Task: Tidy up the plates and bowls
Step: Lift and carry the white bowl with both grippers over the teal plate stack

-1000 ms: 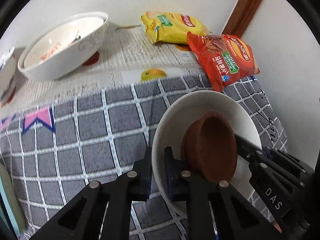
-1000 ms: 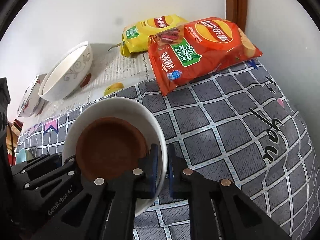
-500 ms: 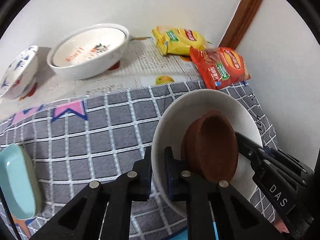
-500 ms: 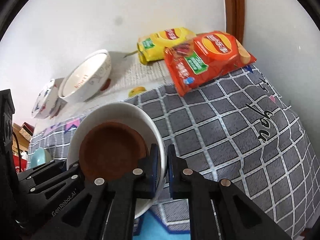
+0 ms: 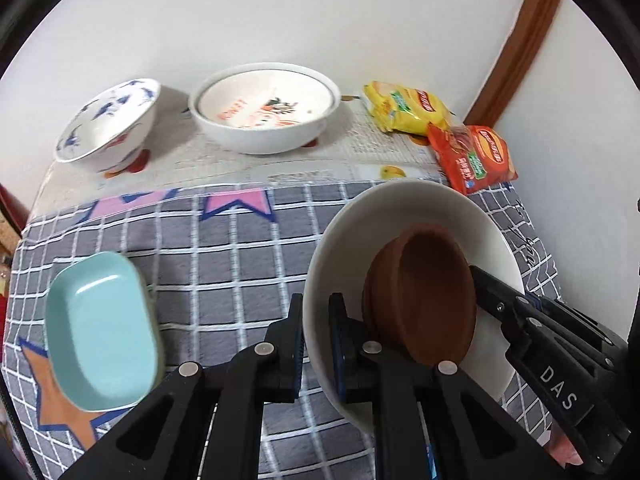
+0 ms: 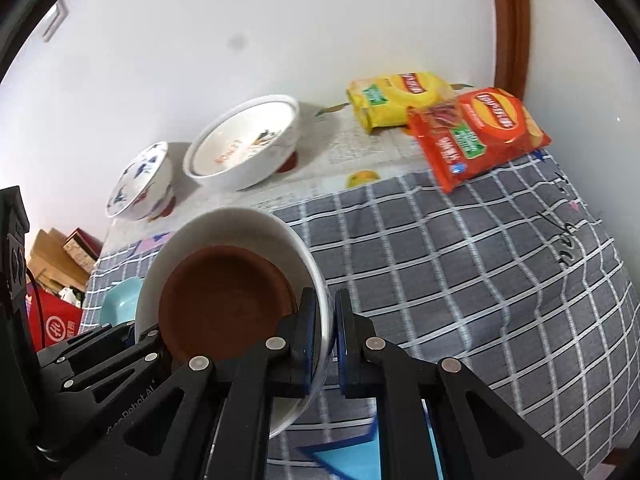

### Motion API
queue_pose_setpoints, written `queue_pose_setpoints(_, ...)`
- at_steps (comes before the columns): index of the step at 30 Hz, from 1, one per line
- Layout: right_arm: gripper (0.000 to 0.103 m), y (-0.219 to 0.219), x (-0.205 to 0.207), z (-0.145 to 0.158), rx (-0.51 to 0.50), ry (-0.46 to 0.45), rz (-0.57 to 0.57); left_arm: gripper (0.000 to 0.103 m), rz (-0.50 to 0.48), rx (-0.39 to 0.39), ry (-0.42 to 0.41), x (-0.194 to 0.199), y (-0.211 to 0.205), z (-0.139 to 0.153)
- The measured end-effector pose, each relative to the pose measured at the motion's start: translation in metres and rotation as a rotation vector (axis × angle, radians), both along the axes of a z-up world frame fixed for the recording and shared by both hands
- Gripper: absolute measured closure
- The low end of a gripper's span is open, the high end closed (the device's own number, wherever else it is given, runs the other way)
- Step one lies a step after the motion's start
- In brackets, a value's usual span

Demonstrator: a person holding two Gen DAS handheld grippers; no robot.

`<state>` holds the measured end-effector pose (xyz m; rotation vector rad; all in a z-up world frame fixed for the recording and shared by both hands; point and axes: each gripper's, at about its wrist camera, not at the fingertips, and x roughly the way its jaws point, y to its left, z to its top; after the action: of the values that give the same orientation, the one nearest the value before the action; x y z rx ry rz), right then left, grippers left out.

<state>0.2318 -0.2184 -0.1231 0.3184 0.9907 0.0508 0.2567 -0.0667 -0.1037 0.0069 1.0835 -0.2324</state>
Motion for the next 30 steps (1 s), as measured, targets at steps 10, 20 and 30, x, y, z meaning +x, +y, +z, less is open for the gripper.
queue_pose_setpoints(10, 0.094, 0.041, -0.005, 0.007, 0.003, -0.01, 0.043, 0.091, 0.05, -0.022, -0.016, -0.01, 0.044, 0.008)
queue_pose_setpoints(20, 0.094, 0.08, -0.002, 0.014, -0.009, -0.026, 0.092, 0.091, 0.095, -0.025, -0.028, -0.015, 0.08, 0.013)
queue_pose_setpoints(30, 0.094, 0.116, 0.004, 0.014, -0.003, -0.028, 0.142, 0.091, 0.145, -0.028, -0.03, -0.014, 0.115, 0.013)
